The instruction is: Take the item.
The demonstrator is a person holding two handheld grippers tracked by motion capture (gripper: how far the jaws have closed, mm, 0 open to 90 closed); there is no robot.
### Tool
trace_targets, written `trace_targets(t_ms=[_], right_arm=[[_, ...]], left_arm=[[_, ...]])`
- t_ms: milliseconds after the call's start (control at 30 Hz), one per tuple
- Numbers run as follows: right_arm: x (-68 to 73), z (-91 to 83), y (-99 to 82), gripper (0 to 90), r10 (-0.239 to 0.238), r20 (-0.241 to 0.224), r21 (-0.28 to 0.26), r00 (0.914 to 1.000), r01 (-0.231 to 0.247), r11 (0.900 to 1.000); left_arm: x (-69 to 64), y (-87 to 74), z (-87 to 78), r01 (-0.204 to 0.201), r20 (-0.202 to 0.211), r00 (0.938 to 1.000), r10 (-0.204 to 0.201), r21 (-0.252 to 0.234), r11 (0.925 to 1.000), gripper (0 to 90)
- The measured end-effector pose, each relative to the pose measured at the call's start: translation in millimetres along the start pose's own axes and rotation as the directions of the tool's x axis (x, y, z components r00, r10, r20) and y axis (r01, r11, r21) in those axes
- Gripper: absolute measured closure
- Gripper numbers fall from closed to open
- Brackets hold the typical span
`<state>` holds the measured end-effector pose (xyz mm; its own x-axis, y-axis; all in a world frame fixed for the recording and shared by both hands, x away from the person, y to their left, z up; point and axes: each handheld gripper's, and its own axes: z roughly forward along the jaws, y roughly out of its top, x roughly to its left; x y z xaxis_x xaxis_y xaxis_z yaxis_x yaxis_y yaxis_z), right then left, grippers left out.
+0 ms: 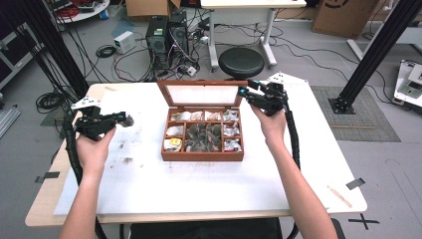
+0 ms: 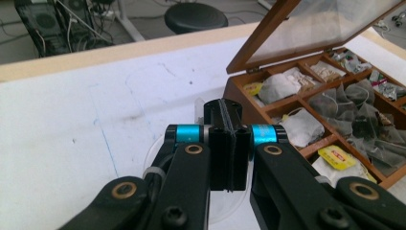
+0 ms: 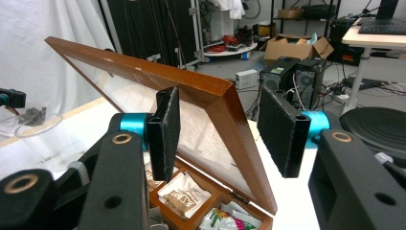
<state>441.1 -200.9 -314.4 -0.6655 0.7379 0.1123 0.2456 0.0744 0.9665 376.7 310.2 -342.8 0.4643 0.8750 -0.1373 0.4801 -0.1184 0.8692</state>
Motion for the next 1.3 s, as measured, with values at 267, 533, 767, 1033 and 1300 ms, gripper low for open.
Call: trace_targets(t_ms=[267,533,767,1033,1300], right_arm=[[0.0,-0.1,0.1,51.2,-0.003,0.0,0.0,1.0,0.003,1.0],[0.0,-0.2,0.1,51.2,-0.003,0.001,0.001,1.0,0.003,1.0],[0.2,-0.3,0.1,51.2,-0.003,0.001,0.001,1.0,0.003,1.0],[0.2,-0.3,0.1,51.2,-0.004,0.001,0.002,1.0,0.004,1.0],[-0.1,-0.1,0.0,51.2,-0.003,0.0,0.0,1.0,0.003,1.0]], left_arm=[[3.3,-5.7,5.2,0.017,-0.01,0.9998,-0.016,0.012,0.9998,89.4],[6.7,-8.7,8.3,0.026,-0.016,0.9995,-0.026,0.018,0.9995,89.4],[8.0,-9.7,9.8,0.023,-0.02,0.9995,-0.023,0.015,0.9996,89.1],[7.1,-8.6,7.2,0.024,-0.045,0.9987,-0.025,-0.018,0.9995,66.1],[2.4,-7.2,0.7,-0.005,-0.032,0.9995,0.003,-0.058,0.9983,51.5]])
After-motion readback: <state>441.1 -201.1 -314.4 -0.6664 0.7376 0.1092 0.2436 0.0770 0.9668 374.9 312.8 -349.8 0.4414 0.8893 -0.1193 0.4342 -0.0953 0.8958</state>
